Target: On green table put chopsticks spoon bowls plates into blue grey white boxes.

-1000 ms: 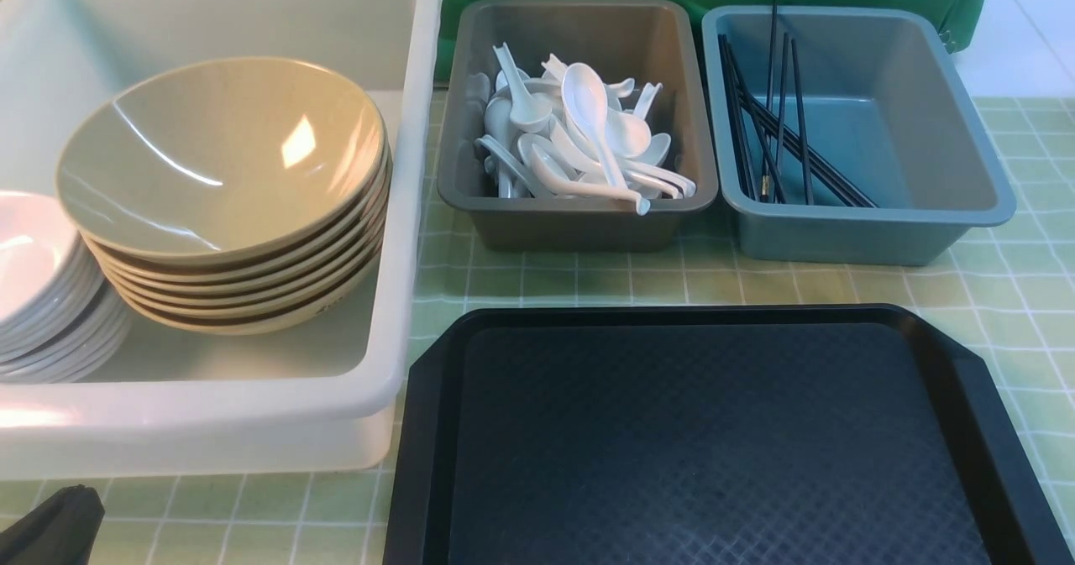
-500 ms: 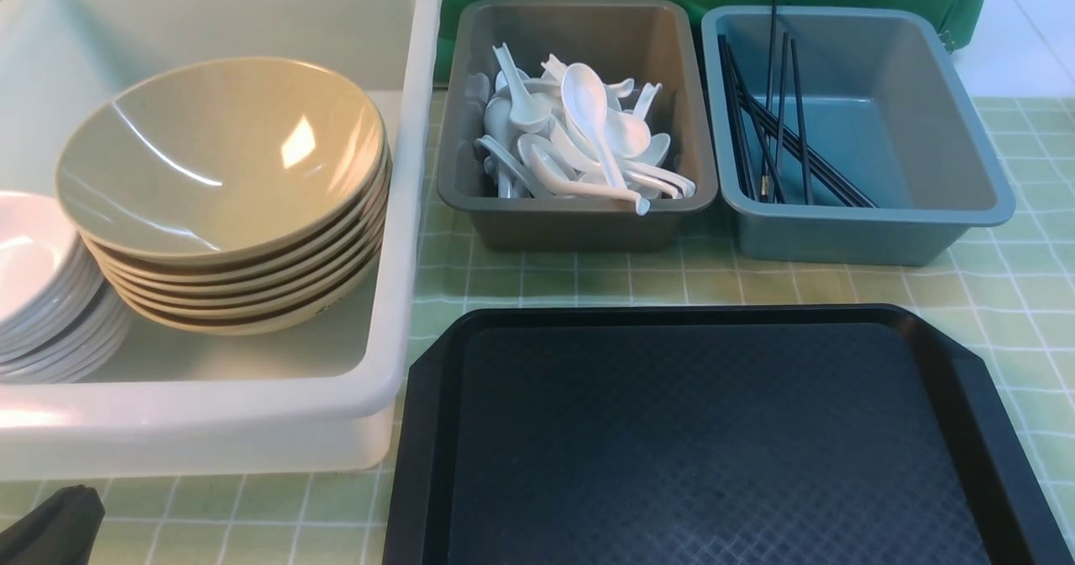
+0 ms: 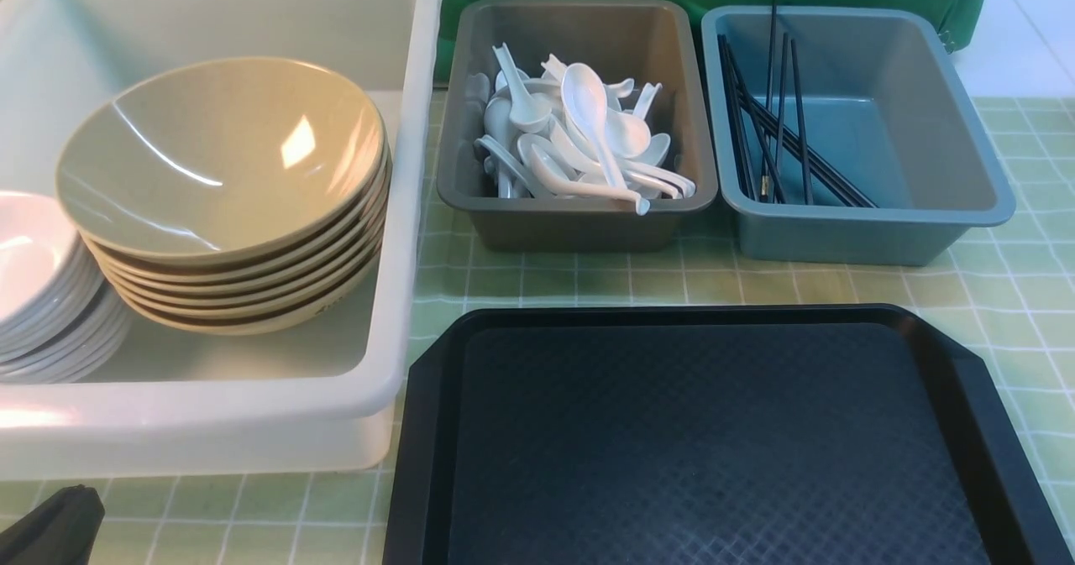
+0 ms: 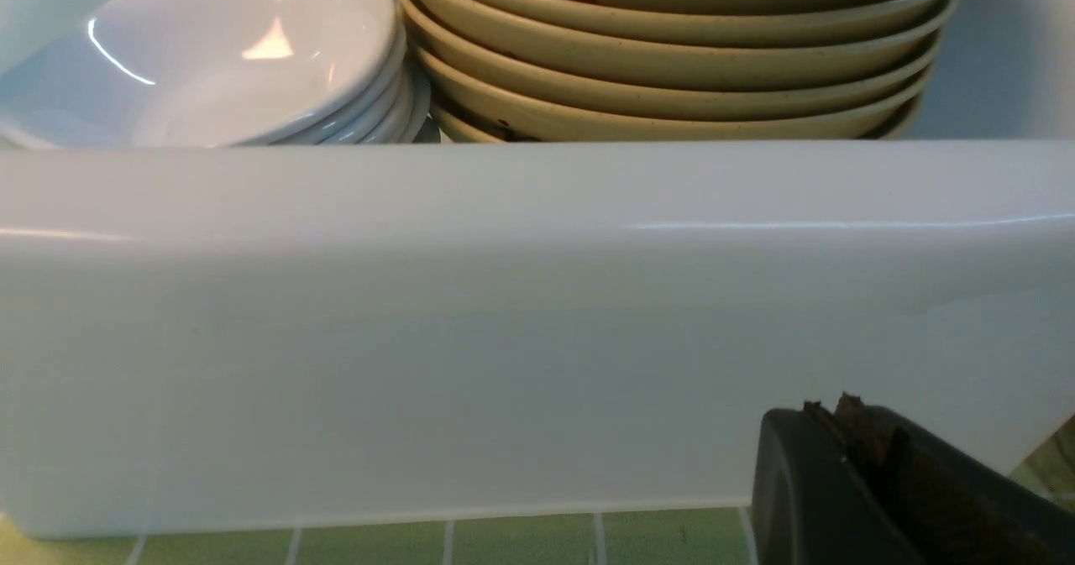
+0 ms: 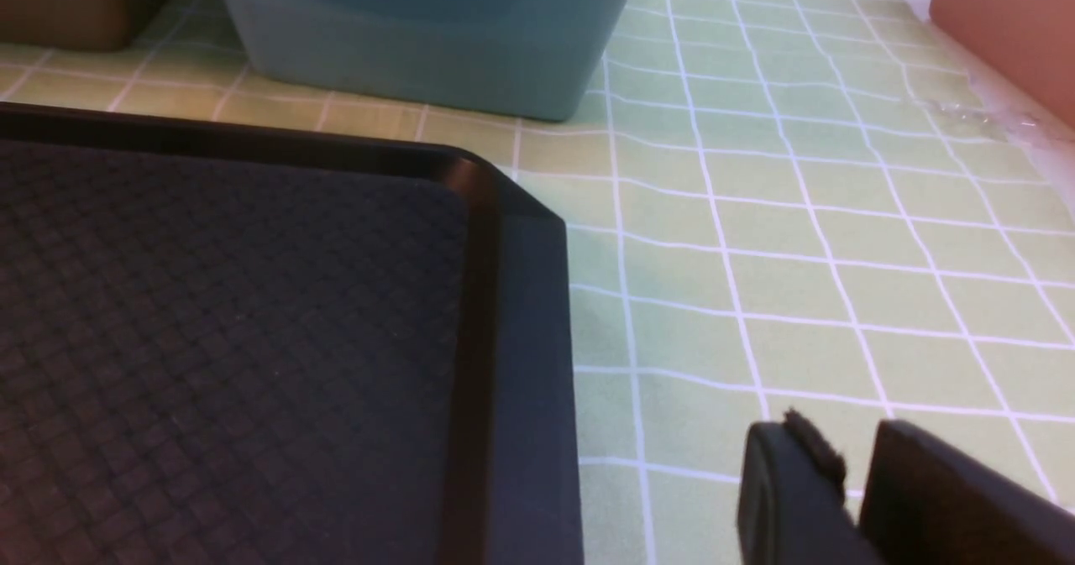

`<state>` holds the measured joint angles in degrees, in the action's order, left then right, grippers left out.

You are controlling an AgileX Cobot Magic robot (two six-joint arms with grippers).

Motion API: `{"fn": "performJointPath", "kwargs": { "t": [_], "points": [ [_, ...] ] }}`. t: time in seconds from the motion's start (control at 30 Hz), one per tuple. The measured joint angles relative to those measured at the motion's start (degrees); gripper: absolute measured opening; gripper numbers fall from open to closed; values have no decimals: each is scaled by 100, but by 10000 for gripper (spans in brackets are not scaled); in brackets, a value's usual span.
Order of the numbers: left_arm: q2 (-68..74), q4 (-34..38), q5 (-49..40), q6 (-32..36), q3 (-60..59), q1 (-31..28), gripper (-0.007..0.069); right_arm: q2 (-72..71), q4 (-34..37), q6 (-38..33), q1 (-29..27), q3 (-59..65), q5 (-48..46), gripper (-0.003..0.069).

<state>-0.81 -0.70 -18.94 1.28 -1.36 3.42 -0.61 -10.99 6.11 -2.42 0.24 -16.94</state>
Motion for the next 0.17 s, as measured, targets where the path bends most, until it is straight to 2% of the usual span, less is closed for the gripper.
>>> {"fn": "performJointPath", "kwargs": {
  "t": [0.17],
  "points": [
    [0, 0, 0, 0, 0, 0, -1, 0, 0, 0, 0, 0, 4, 164]
  ]
}}
